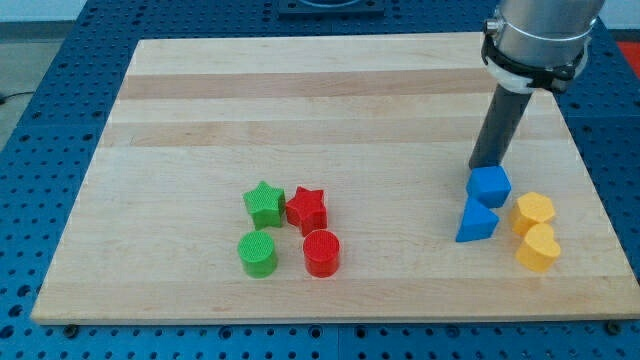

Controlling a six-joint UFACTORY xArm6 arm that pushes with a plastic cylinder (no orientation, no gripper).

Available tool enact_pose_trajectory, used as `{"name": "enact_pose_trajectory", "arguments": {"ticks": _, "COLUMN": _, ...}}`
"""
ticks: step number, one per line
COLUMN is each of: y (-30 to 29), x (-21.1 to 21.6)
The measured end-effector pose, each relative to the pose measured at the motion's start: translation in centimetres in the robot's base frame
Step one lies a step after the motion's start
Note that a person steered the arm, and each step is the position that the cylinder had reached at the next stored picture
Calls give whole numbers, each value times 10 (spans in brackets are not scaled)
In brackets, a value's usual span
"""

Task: Drag the yellow heart into the blue cube

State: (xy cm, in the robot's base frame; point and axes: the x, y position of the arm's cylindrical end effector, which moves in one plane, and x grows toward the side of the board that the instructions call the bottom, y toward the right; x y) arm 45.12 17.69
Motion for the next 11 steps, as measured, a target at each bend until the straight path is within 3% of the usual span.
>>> {"name": "enact_pose_trajectory", "arguments": {"ticks": 2, "y": 91, "x": 3}}
{"name": "enact_pose_trajectory", "arguments": {"ticks": 4, "y": 92, "x": 114}}
{"name": "enact_pose_trajectory", "arguments": {"ticks": 5, "y": 28, "x": 133}}
{"name": "enact_pose_trajectory", "arguments": {"ticks": 6, "y": -23, "x": 104}}
{"name": "enact_pose_trajectory", "arguments": {"ticks": 9, "y": -15, "x": 64}}
{"name": "enact_pose_trajectory", "arguments": {"ticks": 10, "y": -21, "x": 72}}
{"name": "enact_pose_trajectory", "arguments": {"ticks": 11, "y": -13, "x": 108}}
